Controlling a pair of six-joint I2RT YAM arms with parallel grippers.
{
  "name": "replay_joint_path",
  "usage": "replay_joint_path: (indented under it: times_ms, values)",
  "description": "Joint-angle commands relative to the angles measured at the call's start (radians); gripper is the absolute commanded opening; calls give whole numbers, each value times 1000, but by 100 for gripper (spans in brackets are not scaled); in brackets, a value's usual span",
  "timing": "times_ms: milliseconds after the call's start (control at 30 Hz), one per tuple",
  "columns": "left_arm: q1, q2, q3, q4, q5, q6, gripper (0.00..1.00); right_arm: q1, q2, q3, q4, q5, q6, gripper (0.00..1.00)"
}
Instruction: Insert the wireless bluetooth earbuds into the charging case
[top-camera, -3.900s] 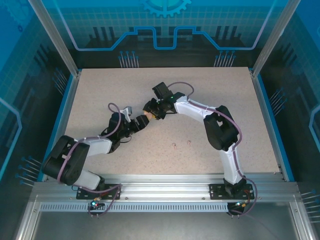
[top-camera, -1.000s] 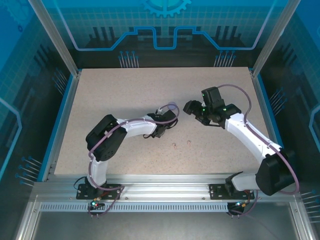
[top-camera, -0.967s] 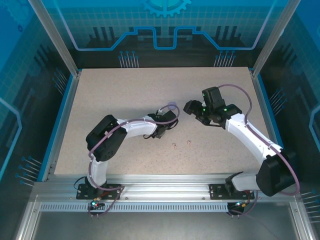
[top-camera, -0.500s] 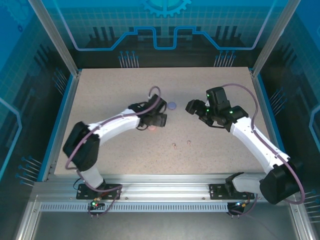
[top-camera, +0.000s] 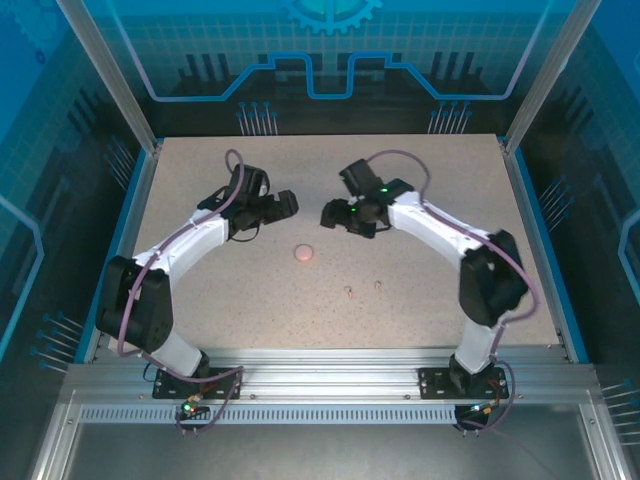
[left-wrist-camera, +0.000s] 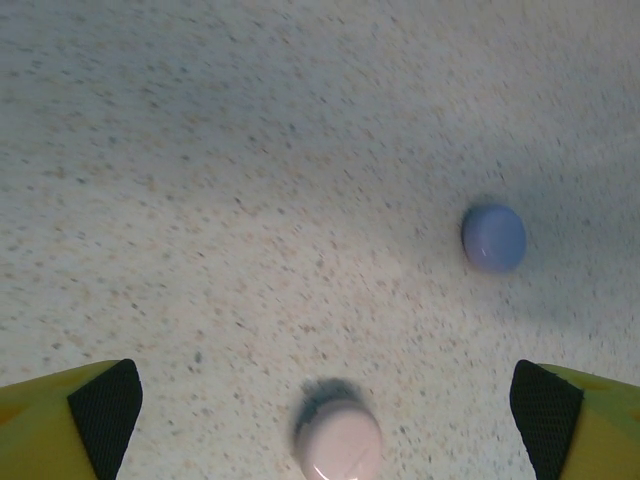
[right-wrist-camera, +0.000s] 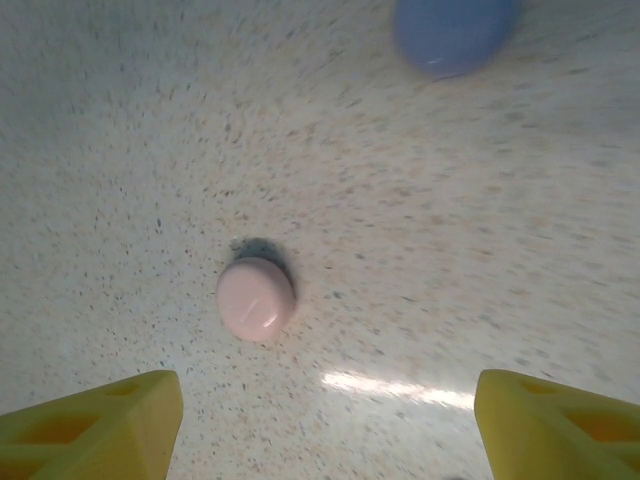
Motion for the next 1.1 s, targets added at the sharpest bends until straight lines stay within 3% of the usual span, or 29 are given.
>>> replay_joint_path:
  times_ms: [0, 433, 1067]
  values:
    - [45, -38, -26, 48, 59, -45, 99, 49, 119, 112, -73, -19, -28, 77]
    - [116, -91, -72, 75, 71, -64, 99, 132, 522, 539, -199, -56, -36, 76]
    - [128, -118, -93, 106, 86, -88, 99, 184, 572, 621, -183, -159, -91, 75]
